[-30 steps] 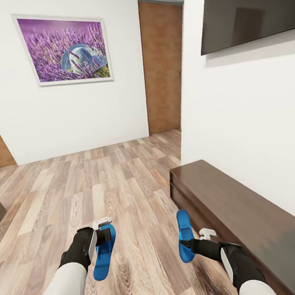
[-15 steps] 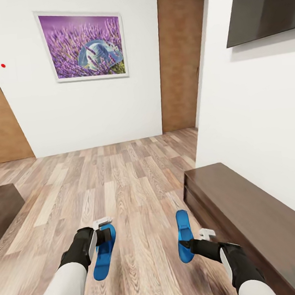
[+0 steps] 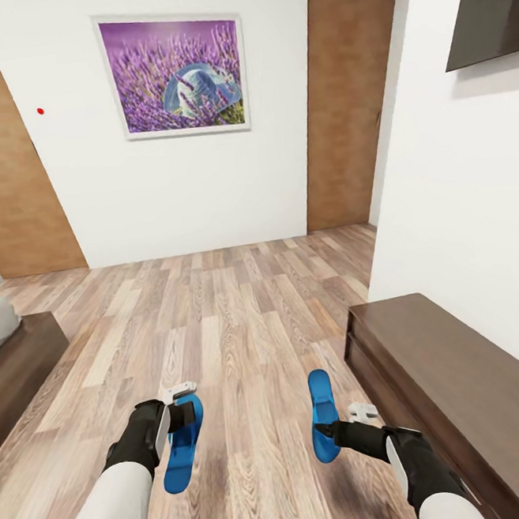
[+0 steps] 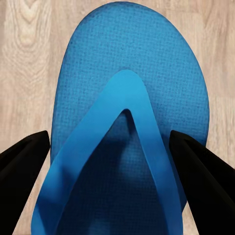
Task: In the bedroom, move the book from the bed onto either nightstand, and place the two sandals side by side next to the bed.
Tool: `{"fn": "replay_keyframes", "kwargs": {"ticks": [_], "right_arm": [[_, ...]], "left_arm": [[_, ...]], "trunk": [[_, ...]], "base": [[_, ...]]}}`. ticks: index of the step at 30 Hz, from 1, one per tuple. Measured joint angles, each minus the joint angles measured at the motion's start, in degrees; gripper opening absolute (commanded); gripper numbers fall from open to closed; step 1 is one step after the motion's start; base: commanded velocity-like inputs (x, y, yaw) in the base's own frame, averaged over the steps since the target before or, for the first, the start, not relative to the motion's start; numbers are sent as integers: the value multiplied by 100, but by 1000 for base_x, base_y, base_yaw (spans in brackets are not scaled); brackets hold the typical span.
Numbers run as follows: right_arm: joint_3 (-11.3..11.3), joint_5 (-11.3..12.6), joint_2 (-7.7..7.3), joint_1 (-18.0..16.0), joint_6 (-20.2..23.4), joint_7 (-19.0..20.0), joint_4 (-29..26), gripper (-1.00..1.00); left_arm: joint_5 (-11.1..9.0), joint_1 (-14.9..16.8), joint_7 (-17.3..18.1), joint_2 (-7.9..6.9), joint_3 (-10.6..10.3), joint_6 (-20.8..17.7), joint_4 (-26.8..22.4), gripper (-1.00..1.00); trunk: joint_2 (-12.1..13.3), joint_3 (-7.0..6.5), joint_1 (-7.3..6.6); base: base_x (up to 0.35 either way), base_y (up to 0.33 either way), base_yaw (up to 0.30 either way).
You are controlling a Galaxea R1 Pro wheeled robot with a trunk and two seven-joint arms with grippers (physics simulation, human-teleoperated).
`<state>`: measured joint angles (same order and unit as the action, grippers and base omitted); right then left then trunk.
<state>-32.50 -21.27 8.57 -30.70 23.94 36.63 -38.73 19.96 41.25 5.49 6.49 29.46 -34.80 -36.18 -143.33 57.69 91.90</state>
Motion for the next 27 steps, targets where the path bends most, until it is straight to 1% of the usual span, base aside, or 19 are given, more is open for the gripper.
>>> {"fn": "replay_keyframes", "kwargs": {"ticks": [10, 22, 27], "right_arm": [[-1, 2, 4, 0, 1, -1, 1, -100], [-1, -2, 4, -1, 3, -6, 2, -100], [-1, 2, 4, 0, 4, -8, 0, -100]], "left_arm": [[-2, 0, 2, -2, 0, 2, 0, -100], [0, -1, 1, -7, 3, 2, -2, -100], [1, 0, 0, -7, 6, 3, 0, -100]], "trunk": [[0, 1, 0], [0, 1, 0], [0, 1, 0]], "base": [[119, 0, 30], [119, 0, 219], [119, 0, 113]]}}
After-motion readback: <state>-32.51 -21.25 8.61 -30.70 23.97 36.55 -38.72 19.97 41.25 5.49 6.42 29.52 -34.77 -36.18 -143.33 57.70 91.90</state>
